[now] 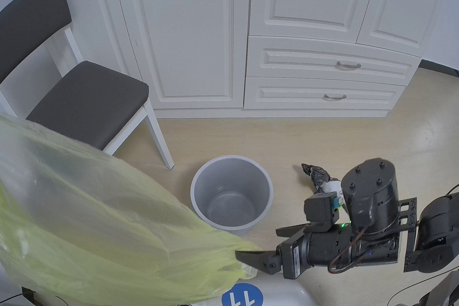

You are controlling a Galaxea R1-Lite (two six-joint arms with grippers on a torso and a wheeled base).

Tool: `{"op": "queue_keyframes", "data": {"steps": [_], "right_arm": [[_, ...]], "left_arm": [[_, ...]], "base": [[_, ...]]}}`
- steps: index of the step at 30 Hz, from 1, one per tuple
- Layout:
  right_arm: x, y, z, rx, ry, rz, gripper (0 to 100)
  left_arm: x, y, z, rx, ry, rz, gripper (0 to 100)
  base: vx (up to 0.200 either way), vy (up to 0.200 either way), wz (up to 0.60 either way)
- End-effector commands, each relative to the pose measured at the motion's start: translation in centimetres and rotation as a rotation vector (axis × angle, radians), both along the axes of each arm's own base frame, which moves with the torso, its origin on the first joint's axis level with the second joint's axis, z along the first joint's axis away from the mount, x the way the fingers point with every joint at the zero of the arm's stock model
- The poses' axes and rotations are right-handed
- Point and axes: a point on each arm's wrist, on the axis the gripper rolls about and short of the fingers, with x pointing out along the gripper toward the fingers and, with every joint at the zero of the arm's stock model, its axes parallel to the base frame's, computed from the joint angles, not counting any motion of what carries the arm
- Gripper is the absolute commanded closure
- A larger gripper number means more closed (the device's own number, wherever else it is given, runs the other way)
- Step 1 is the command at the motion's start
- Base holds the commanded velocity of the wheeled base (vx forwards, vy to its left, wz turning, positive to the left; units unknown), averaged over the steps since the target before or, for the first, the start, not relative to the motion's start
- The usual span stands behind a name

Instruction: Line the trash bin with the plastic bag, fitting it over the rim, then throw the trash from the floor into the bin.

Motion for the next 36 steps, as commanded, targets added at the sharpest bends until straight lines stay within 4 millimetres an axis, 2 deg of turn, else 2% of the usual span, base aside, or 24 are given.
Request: {"op": "queue_keyframes", "data": {"steps": [1, 5, 12, 14, 18, 24, 28, 31, 36], "right_arm": [[-1.2, 1.0, -1.2, -0.035, 0.027, 0.056, 0], [-2.1, 1.3, -1.5, -0.049, 0.030, 0.091, 0], [-3.4, 0.7, 0.7, 0.021, -0.024, 0.106, 0], [-4.4, 0.7, 1.4, 0.040, -0.043, 0.127, 0], [-5.2, 0.9, 1.5, 0.033, -0.061, 0.131, 0], [-3.7, 2.8, -0.1, 0.042, -0.060, 0.048, 0], [-2.9, 4.1, -2.8, -0.003, -0.038, 0.019, 0], [-2.0, 4.3, -4.0, -0.035, -0.021, -0.002, 0], [-1.4, 4.5, -4.7, -0.051, -0.006, -0.010, 0]], "left_arm": [[0.0, 0.0, 0.0, -0.008, -0.009, -0.001, 100], [0.2, -0.1, -0.1, -0.002, 0.000, -0.001, 100], [0.3, -0.2, -0.1, 0.001, 0.005, -0.001, 100], [0.3, -0.2, -0.1, 0.000, 0.001, 0.000, 100], [0.2, -0.2, 0.0, -0.004, -0.005, 0.000, 100], [0.0, 0.0, 0.2, -0.022, -0.033, 0.000, 100], [0.0, 0.0, 0.2, -0.022, -0.032, -0.001, 100], [-0.1, 0.0, 0.4, -0.027, -0.038, -0.001, 100], [-0.1, 0.1, 0.5, -0.042, -0.061, -0.001, 100]], "base": [[0.000, 0.000, 0.00], [0.000, 0.000, 0.00], [0.000, 0.000, 0.00], [0.000, 0.000, 0.00], [0.000, 0.000, 0.00], [0.000, 0.000, 0.00], [0.000, 0.000, 0.00], [0.000, 0.000, 0.00], [0.000, 0.000, 0.00]]}}
